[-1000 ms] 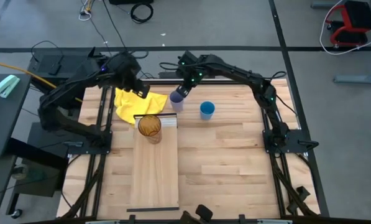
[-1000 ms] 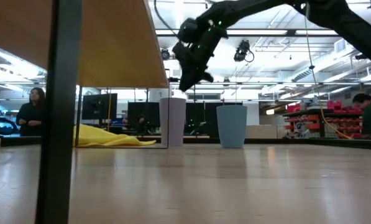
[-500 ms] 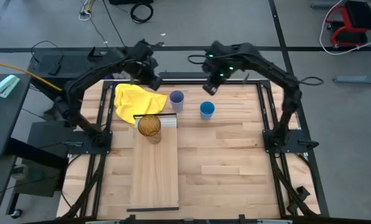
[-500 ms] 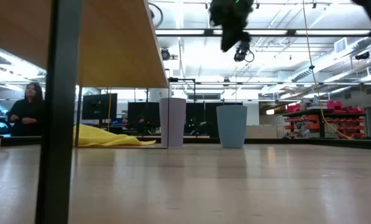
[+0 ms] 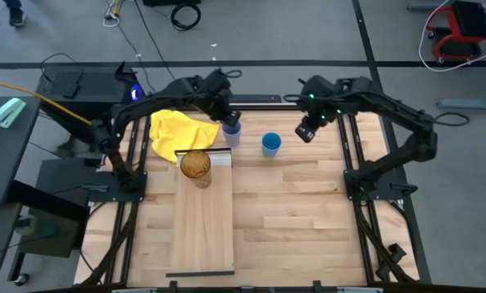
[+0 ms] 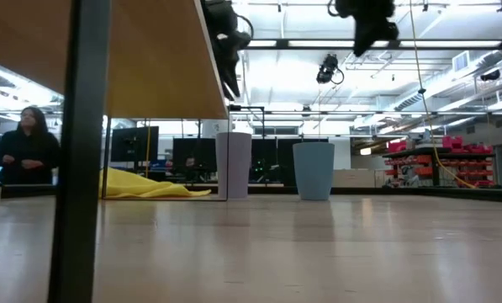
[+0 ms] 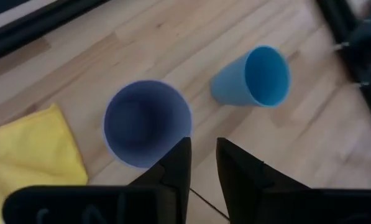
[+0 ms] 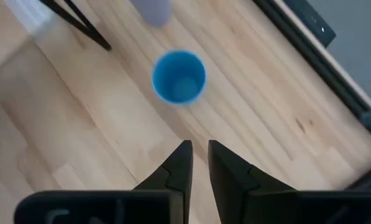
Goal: Stack small to large cups/mugs on shelf
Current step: Put the purple cup on the shelf
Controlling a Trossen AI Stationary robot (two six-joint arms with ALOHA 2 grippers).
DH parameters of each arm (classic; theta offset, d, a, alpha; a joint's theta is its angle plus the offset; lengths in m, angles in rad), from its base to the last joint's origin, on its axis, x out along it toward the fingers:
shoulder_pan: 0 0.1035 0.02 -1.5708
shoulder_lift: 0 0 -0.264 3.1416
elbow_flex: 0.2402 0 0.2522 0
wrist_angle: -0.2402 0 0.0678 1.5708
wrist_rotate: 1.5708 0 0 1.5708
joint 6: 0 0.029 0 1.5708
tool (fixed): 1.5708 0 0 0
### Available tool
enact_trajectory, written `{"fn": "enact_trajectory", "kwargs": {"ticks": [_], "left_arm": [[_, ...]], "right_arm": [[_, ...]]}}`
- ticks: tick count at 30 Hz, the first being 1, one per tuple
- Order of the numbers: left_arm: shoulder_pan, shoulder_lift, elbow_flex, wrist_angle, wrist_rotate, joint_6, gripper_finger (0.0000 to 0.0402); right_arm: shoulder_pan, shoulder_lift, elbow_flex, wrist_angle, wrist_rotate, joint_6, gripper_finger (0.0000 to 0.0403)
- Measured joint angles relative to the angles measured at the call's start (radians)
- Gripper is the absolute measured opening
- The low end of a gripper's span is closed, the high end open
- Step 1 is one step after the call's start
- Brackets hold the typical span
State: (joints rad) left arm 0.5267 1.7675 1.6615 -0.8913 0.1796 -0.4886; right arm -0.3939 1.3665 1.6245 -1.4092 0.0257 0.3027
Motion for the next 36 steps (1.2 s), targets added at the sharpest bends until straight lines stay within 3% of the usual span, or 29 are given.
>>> {"fn": "enact_trajectory", "kwargs": {"ticks": [12,36], "left_arm": [[-0.090,0.082,0.000,0.079,-0.092,-0.120,0.0084],[-0.033,0.099,0.000,-0.036,-0.198,-0.188,0.0084]], "right_arm": [[0.000,-0.075,-0.239,0.031,-0.003,-0.063,0.0058],[0.000,-0.074,-0.256,0.126,-0.004,-0.125,0.0058]]}}
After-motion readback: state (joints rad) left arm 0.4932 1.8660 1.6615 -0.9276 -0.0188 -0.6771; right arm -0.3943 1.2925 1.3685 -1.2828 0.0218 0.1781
